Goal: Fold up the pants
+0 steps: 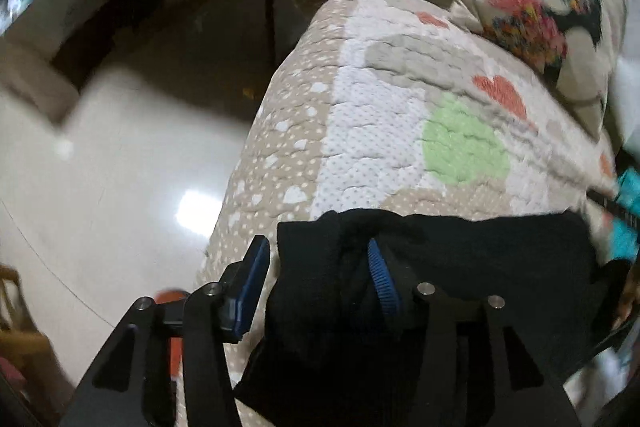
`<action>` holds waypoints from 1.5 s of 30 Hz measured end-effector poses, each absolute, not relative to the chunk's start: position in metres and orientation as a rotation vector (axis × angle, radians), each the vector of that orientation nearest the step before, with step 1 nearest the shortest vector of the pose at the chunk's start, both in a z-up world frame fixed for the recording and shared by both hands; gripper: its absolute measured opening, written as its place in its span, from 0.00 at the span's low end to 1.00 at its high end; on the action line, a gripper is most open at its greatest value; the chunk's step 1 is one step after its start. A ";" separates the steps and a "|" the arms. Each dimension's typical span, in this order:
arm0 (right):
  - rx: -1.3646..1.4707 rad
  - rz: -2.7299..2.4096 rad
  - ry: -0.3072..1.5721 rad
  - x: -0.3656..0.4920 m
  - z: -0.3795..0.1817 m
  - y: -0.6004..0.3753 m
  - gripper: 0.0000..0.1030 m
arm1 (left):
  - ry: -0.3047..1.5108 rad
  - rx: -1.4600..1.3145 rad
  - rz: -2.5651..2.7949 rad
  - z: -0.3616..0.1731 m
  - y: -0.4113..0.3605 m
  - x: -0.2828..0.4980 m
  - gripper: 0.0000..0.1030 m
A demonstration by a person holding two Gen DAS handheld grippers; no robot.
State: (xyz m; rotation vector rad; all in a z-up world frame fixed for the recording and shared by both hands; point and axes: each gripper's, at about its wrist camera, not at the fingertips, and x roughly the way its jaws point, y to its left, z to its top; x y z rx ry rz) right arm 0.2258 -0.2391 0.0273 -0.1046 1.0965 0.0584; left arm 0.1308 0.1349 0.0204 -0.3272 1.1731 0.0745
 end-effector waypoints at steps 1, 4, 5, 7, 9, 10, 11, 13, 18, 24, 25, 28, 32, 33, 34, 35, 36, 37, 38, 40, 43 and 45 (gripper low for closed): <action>-0.089 0.045 1.071 0.217 0.038 -0.247 0.43 | 1.170 -0.367 0.092 0.023 0.143 0.128 0.49; -0.091 0.021 1.011 0.185 0.063 -0.266 0.58 | 1.131 -0.422 0.144 0.031 0.163 0.118 0.49; -0.090 0.019 1.010 0.180 0.066 -0.268 0.58 | 1.112 -0.442 0.184 0.033 0.174 0.113 0.49; -0.079 0.022 1.009 0.167 0.070 -0.269 0.58 | 1.092 -0.500 0.233 0.032 0.193 0.102 0.49; -0.059 0.048 1.017 0.161 0.070 -0.262 0.58 | 1.084 -0.576 0.254 0.026 0.211 0.089 0.49; -0.055 0.065 1.022 0.161 0.069 -0.257 0.58 | 1.083 -0.612 0.259 0.023 0.218 0.081 0.49; -0.054 0.096 1.031 0.160 0.066 -0.246 0.58 | 1.083 -0.642 0.263 0.019 0.223 0.072 0.49; -0.066 0.172 1.051 0.159 0.062 -0.221 0.58 | 1.067 -0.703 0.226 0.013 0.229 0.053 0.49; -0.118 0.468 1.143 0.161 0.046 -0.117 0.58 | 1.053 -0.759 0.086 0.008 0.215 0.039 0.49; -0.299 0.734 1.250 0.162 0.022 0.009 0.64 | 1.037 -0.695 -0.018 0.011 0.186 0.040 0.51; -0.340 0.753 1.262 0.163 0.017 0.027 0.66 | 1.043 -0.684 -0.016 0.010 0.183 0.039 0.52; -0.437 0.772 1.288 0.168 -0.001 0.064 0.68 | 1.064 -0.712 0.005 -0.001 0.183 0.038 0.56; -0.548 0.814 1.346 0.173 -0.031 0.101 0.69 | 1.100 -0.850 0.003 -0.020 0.189 0.038 0.60; -0.572 0.818 1.359 0.174 -0.038 0.108 0.69 | 1.098 -0.870 0.006 -0.023 0.190 0.037 0.61; -0.590 0.818 1.370 0.175 -0.044 0.112 0.69 | 1.095 -0.875 0.010 -0.025 0.190 0.038 0.63; -0.612 0.813 1.380 0.175 -0.051 0.117 0.69 | 1.093 -0.870 0.011 -0.025 0.189 0.039 0.66; -0.629 0.808 1.386 0.175 -0.057 0.121 0.70 | 1.094 -0.863 0.009 -0.025 0.186 0.040 0.69; -0.642 0.808 1.394 0.173 -0.061 0.124 0.72 | 1.093 -0.860 0.006 -0.025 0.184 0.041 0.73; -0.661 0.809 1.397 0.171 -0.066 0.127 0.74 | 1.095 -0.844 0.006 -0.025 0.180 0.041 0.77; -0.706 0.822 1.377 0.163 -0.069 0.132 0.80 | 1.105 -0.802 0.015 -0.023 0.173 0.042 0.78; -0.796 0.829 1.355 0.148 -0.072 0.139 0.59 | 1.138 -0.716 0.022 -0.020 0.164 0.043 0.68; -0.830 0.791 1.341 0.147 -0.072 0.140 0.43 | 1.145 -0.730 0.007 -0.019 0.169 0.042 0.51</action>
